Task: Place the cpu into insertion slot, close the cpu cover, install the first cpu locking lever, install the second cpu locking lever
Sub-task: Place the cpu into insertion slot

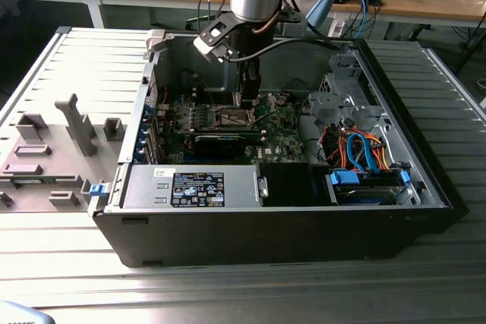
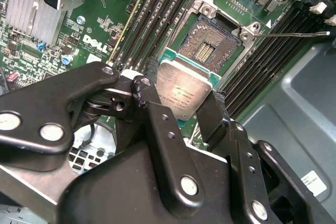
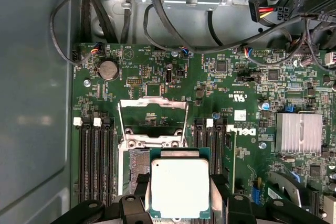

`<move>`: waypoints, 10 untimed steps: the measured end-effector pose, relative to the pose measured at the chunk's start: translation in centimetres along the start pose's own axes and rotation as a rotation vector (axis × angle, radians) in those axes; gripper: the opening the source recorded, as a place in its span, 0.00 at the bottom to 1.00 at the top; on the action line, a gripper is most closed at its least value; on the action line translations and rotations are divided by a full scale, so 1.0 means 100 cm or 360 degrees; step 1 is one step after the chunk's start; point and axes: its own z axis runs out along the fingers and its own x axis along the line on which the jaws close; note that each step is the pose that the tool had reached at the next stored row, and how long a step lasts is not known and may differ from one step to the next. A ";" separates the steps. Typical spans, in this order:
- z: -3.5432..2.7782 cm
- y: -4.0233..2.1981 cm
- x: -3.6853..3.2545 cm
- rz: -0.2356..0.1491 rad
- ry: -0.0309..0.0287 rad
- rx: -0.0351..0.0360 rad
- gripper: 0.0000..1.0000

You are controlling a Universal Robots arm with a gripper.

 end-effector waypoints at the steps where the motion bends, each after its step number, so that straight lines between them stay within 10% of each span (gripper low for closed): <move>1: 0.0002 0.0000 0.0000 0.0000 0.00000 0.0000 0.54; 10: 0.0023 0.0000 0.0001 0.0000 -0.00001 0.0000 0.54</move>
